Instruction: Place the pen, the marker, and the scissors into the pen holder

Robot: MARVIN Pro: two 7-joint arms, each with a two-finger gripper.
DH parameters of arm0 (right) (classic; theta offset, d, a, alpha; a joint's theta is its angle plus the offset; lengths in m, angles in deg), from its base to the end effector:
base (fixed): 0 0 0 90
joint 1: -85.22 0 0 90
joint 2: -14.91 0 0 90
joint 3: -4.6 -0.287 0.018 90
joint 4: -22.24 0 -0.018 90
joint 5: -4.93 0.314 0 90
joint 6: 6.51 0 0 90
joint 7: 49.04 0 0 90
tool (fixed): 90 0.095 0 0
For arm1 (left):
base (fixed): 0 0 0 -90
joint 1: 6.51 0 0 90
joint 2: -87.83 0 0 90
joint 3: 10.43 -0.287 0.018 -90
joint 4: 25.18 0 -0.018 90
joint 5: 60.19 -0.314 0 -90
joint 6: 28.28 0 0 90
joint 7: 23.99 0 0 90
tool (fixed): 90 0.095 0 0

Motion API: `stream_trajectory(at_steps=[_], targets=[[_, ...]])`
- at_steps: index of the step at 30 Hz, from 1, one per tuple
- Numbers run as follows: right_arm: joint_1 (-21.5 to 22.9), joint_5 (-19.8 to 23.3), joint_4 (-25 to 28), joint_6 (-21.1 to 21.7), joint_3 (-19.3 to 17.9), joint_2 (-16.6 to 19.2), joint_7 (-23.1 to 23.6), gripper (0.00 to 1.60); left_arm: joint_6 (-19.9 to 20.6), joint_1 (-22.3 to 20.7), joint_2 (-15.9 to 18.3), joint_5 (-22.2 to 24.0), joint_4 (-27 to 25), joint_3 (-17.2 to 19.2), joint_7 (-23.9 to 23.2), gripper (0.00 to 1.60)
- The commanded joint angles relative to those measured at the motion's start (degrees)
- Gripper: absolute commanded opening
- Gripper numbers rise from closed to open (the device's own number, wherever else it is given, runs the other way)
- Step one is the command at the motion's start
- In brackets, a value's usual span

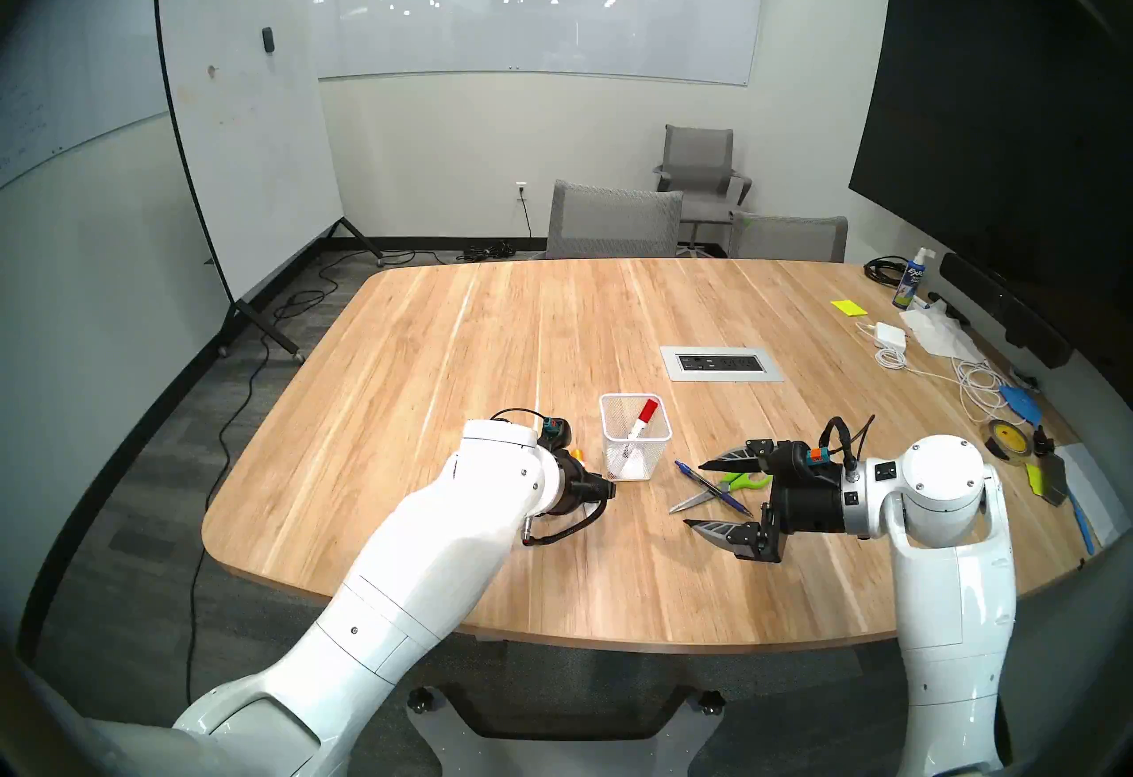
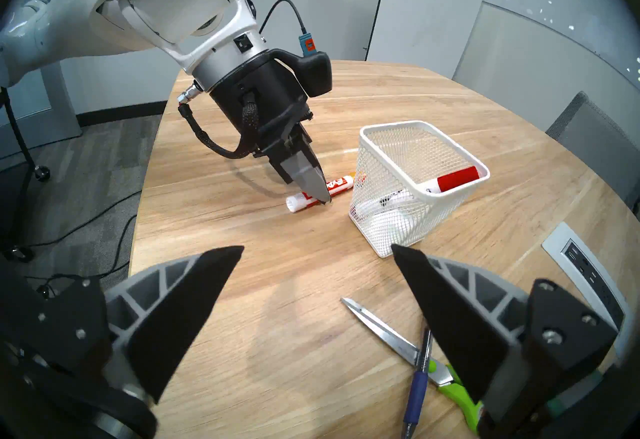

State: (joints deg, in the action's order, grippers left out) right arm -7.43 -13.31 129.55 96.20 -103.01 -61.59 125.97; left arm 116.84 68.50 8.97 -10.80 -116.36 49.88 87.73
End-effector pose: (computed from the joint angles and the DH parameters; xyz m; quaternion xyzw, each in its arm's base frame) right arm 0.3403 -0.0729 -0.2435 -0.7017 -0.5069 -0.4565 0.2053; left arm 0.4123 -0.1424 -0.3104 0.9290 -0.1129 0.3020 0.1817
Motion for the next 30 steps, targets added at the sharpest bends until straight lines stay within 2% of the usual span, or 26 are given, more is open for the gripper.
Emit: stream_trajectory(at_steps=[1, 2, 3, 5, 6, 7, 12, 30], targets=[[0.4, 0.3, 0.8, 0.0, 0.0, 0.1, 0.0, 1.60, -0.1, -0.8, 0.1, 0.4, -0.7, -0.1, 0.3, 0.61], [0.4, 0.3, 0.8, 0.0, 0.0, 0.1, 0.0, 1.60, -0.1, -0.7, 0.1, 0.4, -0.7, -0.1, 0.4, 0.45], [0.4, 0.3, 0.8, 0.0, 0.0, 0.1, 0.0, 1.60, -0.1, -0.7, 0.1, 0.5, -0.8, -0.1, 0.5, 0.41], [0.4, 0.3, 0.8, 0.0, 0.0, 0.1, 0.0, 1.60, -0.1, -0.6, 0.2, 0.7, -0.9, -0.1, 0.7, 0.21], [0.4, 0.3, 0.8, 0.0, 0.0, 0.1, 0.0, 1.60, -0.1, -0.6, 0.2, 0.7, -0.9, -0.1, 0.7, 0.21], [0.4, 0.3, 0.8, 0.0, 0.0, 0.1, 0.0, 1.60, -0.1, -0.5, 0.2, 0.8, -1.0, -0.1, 0.7, 0.11], [0.4, 0.3, 0.8, 0.0, 0.0, 0.1, 0.0, 1.60, -0.1, -0.3, 0.4, 1.3, -1.2, -0.3, 1.3, 0.00], [0.4, 0.3, 0.8, 0.0, 0.0, 0.1, 0.0, 1.60, -0.1, 0.4, 0.2, 1.5, -2.5, 0.1, 6.7, 0.00]])
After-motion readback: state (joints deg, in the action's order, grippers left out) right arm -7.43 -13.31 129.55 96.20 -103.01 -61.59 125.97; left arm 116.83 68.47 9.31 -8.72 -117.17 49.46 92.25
